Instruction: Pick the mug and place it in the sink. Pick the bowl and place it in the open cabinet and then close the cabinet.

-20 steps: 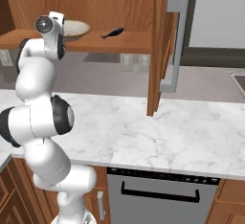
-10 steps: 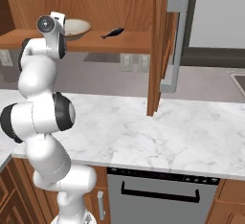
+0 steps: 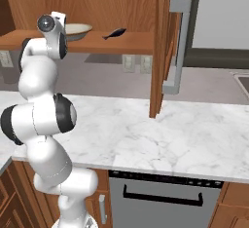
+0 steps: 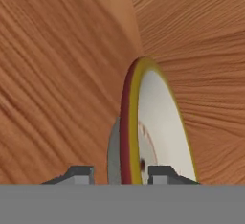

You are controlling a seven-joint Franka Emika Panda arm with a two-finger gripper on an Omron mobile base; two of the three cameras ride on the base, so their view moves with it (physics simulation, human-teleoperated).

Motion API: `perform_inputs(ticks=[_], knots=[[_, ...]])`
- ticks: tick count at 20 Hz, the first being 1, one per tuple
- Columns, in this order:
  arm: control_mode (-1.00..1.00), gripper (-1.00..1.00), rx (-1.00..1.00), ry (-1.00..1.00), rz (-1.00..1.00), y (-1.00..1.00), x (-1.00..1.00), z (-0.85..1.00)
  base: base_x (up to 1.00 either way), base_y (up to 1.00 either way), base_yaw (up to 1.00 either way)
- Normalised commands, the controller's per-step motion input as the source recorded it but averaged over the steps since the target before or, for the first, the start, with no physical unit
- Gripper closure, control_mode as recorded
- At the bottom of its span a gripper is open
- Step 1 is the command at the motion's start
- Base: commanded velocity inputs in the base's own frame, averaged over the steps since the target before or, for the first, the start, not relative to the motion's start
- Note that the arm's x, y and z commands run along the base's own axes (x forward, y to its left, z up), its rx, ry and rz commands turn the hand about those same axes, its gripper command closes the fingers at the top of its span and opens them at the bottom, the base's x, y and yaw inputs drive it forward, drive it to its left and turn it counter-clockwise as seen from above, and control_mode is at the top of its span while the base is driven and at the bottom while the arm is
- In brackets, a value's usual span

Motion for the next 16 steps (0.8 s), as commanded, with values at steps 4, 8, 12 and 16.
perform_inputs(ticks=[4, 8, 12, 16], knots=[[-1.00, -1.00, 0.00, 0.00, 0.00, 0.00, 0.00, 0.00, 0.00, 0.00, 0.00], [-1.00, -1.00, 0.00, 0.00, 0.00, 0.00, 0.00, 0.00, 0.00, 0.00, 0.00], [-1.00, -1.00, 0.00, 0.00, 0.00, 0.00, -0.05, 0.00, 0.00, 0.00, 0.00], [-1.00, -1.00, 0.00, -0.02, 0.00, -0.04, -0.55, 0.00, 0.00, 0.00, 0.00]])
